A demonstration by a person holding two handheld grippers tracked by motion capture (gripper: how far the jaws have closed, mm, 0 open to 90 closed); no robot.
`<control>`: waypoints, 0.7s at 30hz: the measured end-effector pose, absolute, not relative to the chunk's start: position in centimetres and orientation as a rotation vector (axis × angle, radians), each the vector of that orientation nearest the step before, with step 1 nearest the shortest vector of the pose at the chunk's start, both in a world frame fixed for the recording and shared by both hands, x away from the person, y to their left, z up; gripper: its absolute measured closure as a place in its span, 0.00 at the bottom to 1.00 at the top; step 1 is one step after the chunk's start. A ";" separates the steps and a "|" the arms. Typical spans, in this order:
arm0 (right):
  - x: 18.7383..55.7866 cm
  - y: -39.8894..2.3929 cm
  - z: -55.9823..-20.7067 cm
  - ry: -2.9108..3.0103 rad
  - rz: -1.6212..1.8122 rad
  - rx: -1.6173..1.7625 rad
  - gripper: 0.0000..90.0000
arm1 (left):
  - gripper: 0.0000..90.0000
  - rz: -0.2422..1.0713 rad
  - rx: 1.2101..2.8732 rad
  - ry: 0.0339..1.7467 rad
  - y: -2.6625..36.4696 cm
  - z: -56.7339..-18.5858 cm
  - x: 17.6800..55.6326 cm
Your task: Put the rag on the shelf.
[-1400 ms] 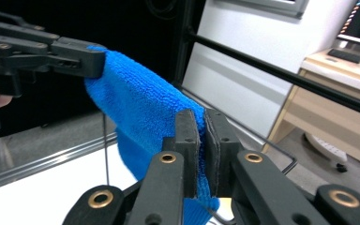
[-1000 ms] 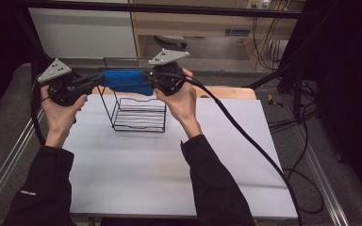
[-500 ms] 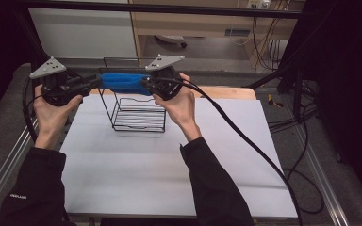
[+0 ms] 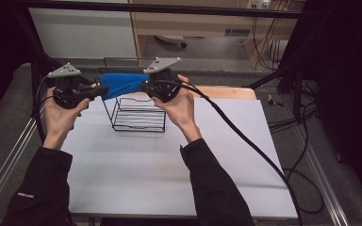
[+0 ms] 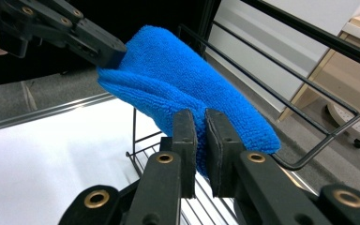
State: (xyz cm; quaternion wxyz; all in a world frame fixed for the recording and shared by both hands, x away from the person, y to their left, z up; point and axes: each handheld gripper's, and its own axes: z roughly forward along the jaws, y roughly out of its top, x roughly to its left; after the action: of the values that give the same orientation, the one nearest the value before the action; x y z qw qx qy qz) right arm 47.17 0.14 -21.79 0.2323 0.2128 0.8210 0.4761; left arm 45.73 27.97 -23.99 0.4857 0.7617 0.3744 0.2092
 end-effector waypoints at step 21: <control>47.1 0.2 -21.7 2.261 1.383 0.596 0.79 | 1.00 0.559 1.891 0.920 27.1 -26.5 47.0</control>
State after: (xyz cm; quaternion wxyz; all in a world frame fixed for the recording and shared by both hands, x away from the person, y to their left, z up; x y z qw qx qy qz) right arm 47.08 0.22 -21.73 0.2109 0.2144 0.8135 0.4978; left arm 46.95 27.14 -26.46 0.4641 0.7697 0.3746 0.2275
